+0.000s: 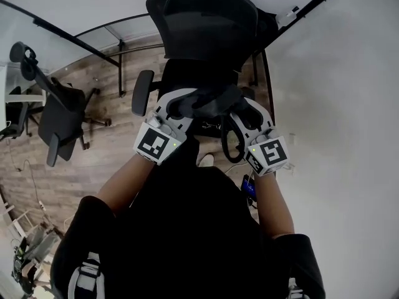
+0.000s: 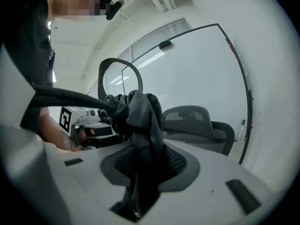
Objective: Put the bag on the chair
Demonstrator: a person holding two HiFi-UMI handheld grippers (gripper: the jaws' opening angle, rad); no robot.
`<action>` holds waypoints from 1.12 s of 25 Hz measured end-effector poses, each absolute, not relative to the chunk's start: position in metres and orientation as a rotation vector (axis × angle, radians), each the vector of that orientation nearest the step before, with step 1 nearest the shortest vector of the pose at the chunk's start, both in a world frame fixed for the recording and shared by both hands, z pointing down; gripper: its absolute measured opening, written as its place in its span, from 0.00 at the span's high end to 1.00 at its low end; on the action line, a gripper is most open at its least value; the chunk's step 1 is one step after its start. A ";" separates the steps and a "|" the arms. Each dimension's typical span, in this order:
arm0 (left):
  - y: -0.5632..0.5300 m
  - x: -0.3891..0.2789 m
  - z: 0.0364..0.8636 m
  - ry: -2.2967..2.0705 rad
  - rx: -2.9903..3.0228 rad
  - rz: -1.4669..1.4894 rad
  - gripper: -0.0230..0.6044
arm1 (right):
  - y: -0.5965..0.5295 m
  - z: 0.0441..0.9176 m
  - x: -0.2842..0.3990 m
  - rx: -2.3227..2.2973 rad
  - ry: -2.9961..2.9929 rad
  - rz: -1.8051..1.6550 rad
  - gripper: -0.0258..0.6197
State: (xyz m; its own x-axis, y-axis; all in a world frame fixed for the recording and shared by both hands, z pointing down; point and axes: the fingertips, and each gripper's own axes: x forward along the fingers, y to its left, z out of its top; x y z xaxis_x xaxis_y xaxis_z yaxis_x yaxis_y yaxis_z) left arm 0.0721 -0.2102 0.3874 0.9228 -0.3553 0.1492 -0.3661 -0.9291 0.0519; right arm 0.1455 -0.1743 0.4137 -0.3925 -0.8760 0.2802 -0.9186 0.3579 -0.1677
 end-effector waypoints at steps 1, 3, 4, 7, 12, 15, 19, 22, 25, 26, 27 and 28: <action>-0.218 0.073 0.392 -0.559 2.998 0.211 0.91 | -0.182 0.419 0.146 1.647 -2.461 0.461 0.80; -0.232 0.075 0.403 -0.550 2.989 0.216 0.91 | -0.195 0.430 0.148 1.654 -2.440 0.490 0.80; -0.238 0.076 0.409 -0.546 2.983 0.220 0.91 | -0.201 0.436 0.149 1.656 -2.431 0.502 0.80; -0.258 0.080 0.428 -0.538 2.968 0.242 0.91 | -0.219 0.455 0.152 1.655 -2.414 0.522 0.80; -0.291 0.089 0.462 -0.513 2.942 0.289 0.91 | -0.249 0.489 0.161 1.661 -2.345 0.570 0.80; -0.307 0.094 0.482 -0.494 2.927 0.305 0.91 | -0.263 0.510 0.163 1.664 -2.322 0.594 0.80; -0.330 0.102 0.515 -0.469 2.888 0.343 0.91 | -0.283 0.542 0.171 1.672 -2.271 0.649 0.80; -0.347 0.112 0.541 -0.443 2.850 0.376 0.91 | -0.300 0.567 0.180 1.670 -2.245 0.701 0.80; -0.364 0.122 0.561 -0.430 2.830 0.360 0.91 | -0.315 0.589 0.188 1.678 -2.219 0.737 0.80; -0.368 0.125 0.569 -0.424 2.818 0.360 0.91 | -0.320 0.597 0.191 1.683 -2.208 0.750 0.80; -0.372 0.127 0.578 -0.419 2.806 0.364 0.91 | -0.324 0.604 0.194 1.687 -2.197 0.765 0.80; -0.375 0.130 0.586 -0.415 2.794 0.372 0.91 | -0.328 0.612 0.196 1.690 -2.187 0.783 0.80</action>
